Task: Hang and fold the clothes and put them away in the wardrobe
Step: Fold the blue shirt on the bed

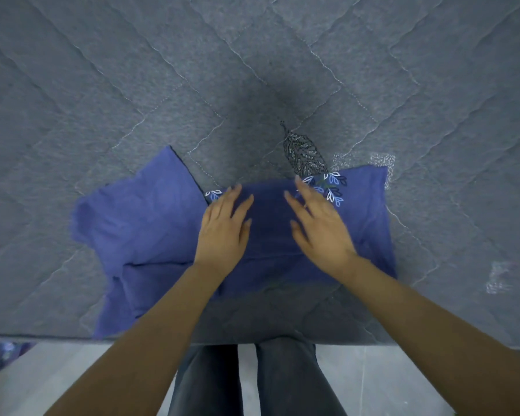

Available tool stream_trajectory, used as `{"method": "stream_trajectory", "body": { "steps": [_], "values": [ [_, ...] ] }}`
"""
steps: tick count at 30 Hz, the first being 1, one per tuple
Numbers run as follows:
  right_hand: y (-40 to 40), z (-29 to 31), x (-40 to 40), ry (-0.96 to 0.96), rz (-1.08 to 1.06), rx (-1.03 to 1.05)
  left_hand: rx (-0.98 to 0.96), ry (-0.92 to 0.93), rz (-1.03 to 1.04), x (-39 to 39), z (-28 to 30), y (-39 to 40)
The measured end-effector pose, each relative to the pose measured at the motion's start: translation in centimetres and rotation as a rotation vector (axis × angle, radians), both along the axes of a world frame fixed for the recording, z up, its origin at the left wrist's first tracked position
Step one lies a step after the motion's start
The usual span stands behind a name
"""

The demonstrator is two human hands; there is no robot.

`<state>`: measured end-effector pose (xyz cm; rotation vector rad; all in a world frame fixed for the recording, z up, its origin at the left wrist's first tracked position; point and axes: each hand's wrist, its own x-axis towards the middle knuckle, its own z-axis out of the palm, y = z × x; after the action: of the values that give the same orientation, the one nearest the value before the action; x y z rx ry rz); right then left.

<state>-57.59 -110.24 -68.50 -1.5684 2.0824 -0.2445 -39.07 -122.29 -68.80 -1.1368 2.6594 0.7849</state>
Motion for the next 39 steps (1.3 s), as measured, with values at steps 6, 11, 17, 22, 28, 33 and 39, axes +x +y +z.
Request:
{"method": "stream_trajectory", "body": {
  "steps": [6, 11, 17, 22, 28, 33, 39],
  "values": [
    [0.2, -5.0, -3.6, 0.167, 0.035, 0.205, -0.064, -0.278, -0.03, -0.4, -4.6, 0.9],
    [2.2, -4.3, -6.8, 0.173, -0.355, 0.274, 0.05, -0.242, -0.073, -0.4, -3.9, 0.2],
    [-2.6, -0.2, -1.3, 0.142, -0.33, 0.09, 0.015, 0.271, 0.241, 3.3, 1.9, -7.2],
    [-7.7, 1.5, 9.8, -0.07, -0.222, 0.164, 0.016, 0.044, 0.441, 7.9, 1.1, -14.4],
    [-11.4, -0.4, 16.2, -0.494, -0.794, 0.288, 0.251, -0.012, 0.306, 7.9, -1.7, -18.3],
    [-11.8, -0.6, 17.8, -0.706, -0.987, 0.069, 0.563, 0.044, 0.139, 9.6, -1.1, -19.1],
    [-9.1, 1.9, 17.5, -0.967, -0.852, -0.028, 0.609, 0.228, 0.252, 18.0, 4.0, -14.2]
  ]
}}
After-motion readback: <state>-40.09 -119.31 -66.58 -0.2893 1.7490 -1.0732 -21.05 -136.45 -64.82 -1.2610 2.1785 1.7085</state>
